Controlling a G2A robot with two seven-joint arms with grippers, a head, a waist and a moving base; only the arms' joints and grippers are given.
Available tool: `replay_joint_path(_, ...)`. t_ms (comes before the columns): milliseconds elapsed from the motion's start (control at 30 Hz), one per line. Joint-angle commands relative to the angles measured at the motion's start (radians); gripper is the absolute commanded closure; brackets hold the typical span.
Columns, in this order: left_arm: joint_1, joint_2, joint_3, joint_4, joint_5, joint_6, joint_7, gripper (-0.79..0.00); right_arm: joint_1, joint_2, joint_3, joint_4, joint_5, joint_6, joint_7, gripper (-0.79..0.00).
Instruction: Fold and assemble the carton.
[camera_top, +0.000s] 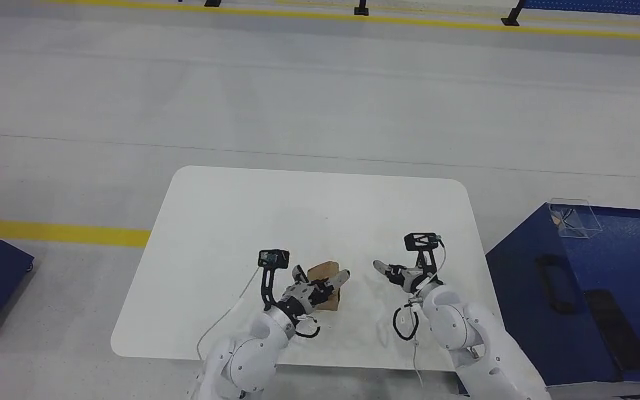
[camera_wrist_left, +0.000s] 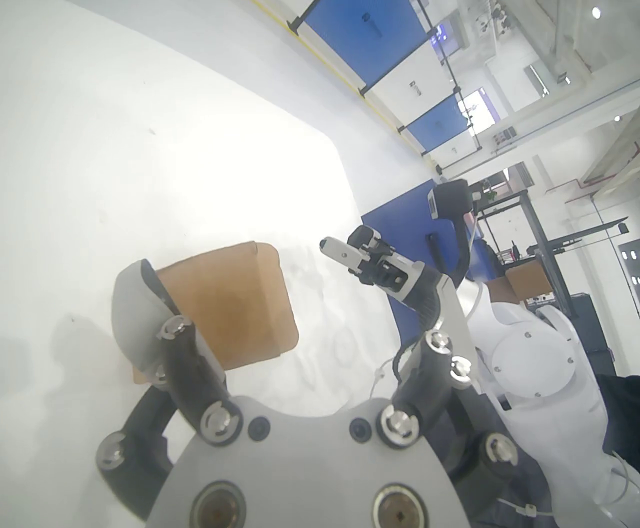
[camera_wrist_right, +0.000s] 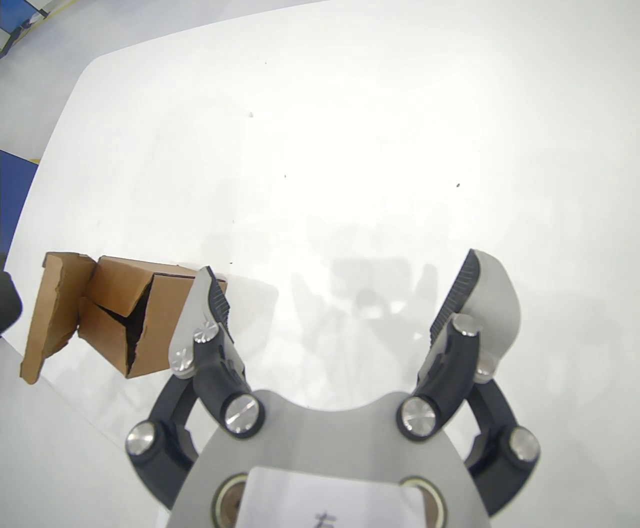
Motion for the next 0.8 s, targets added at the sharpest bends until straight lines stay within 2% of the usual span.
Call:
replay_joint_path(0, 0.000, 0.000, 0.000, 0.000, 0.000, 0.000, 0.038, -0.785, 0.000, 0.000, 0.000, 0.000, 0.000, 0.000, 0.000, -0.785)
replay_joint_path(233, 0.001, 0.001, 0.001, 0.006, -0.017, -0.003, 0.016, -0.785, 0.000, -0.004, 0.010, -0.014, 0.044, 0.007, 0.026, -0.785)
replay_joint_path(300, -0.024, 0.006, -0.045, -0.003, -0.097, 0.018, -0.079, -0.785, -0.006, -0.005, 0.012, -0.027, 0.049, 0.007, 0.028, -0.785)
replay_joint_path(400, -0.064, 0.022, -0.108, -0.017, -0.106, 0.044, -0.237, -0.785, -0.014, -0.006, 0.025, -0.041, 0.070, 0.015, 0.039, -0.785)
replay_joint_path(500, -0.104, 0.033, -0.121, -0.019, -0.077, 0.081, -0.384, -0.785, -0.016, -0.006, 0.042, -0.056, 0.083, 0.029, 0.052, -0.785)
replay_joint_path(533, -0.121, 0.036, -0.123, -0.008, -0.103, 0.097, -0.458, -0.785, -0.018, -0.006, 0.046, -0.064, 0.093, 0.036, 0.057, -0.785)
replay_joint_path(633, -0.195, 0.047, -0.163, 0.030, -0.205, 0.072, -0.642, -0.785, -0.022, -0.010, 0.057, -0.089, 0.133, 0.085, 0.076, -0.785)
replay_joint_path(667, -0.210, 0.050, -0.173, 0.046, -0.231, 0.070, -0.681, -0.785, -0.023, -0.012, 0.055, -0.099, 0.135, 0.102, 0.075, -0.785)
replay_joint_path(767, -0.210, 0.050, -0.173, 0.046, -0.231, 0.070, -0.681, -0.785, -0.023, -0.012, 0.055, -0.099, 0.135, 0.102, 0.075, -0.785)
